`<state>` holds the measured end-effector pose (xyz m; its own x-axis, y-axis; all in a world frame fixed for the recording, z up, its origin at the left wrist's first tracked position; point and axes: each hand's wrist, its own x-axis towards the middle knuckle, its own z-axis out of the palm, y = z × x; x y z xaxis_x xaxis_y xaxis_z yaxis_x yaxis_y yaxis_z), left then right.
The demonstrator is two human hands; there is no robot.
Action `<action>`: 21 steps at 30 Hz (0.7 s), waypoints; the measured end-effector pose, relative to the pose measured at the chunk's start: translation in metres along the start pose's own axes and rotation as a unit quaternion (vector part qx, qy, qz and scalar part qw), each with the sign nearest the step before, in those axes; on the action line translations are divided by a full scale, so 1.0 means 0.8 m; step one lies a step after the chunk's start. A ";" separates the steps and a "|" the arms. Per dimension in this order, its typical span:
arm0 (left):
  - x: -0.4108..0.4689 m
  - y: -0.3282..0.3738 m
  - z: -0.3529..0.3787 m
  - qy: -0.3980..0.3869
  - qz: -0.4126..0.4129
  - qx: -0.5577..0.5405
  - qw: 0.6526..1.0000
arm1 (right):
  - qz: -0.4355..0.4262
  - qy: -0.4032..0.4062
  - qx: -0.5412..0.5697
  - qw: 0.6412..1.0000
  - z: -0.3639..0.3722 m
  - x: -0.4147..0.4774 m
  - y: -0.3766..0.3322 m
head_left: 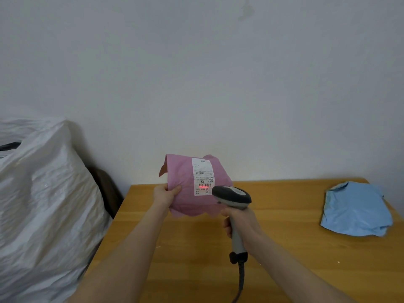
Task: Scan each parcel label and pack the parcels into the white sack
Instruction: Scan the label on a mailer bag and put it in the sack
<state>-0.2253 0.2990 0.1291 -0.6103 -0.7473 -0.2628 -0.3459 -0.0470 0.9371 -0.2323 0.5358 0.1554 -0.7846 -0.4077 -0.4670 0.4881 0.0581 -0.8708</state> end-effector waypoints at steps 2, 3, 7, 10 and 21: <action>-0.001 0.000 -0.001 0.001 -0.001 0.002 1.000 | 0.001 0.001 -0.002 1.000 0.000 -0.001 -0.001; -0.002 0.000 -0.001 0.001 -0.002 0.001 1.000 | 0.001 0.002 -0.002 1.000 0.000 -0.001 -0.001; -0.003 0.002 -0.004 -0.002 0.001 -0.008 1.000 | 0.002 0.004 -0.006 1.000 -0.002 -0.002 -0.004; -0.004 0.004 -0.006 0.002 0.004 -0.002 1.000 | 0.002 0.003 -0.005 1.000 -0.003 -0.003 -0.004; -0.019 0.012 -0.030 0.037 0.020 0.034 0.999 | -0.021 -0.033 0.005 0.999 0.007 -0.002 -0.003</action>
<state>-0.2024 0.2941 0.1475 -0.5716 -0.7946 -0.2047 -0.3714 0.0281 0.9281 -0.2299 0.5315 0.1592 -0.7779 -0.4688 -0.4186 0.4591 0.0309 -0.8878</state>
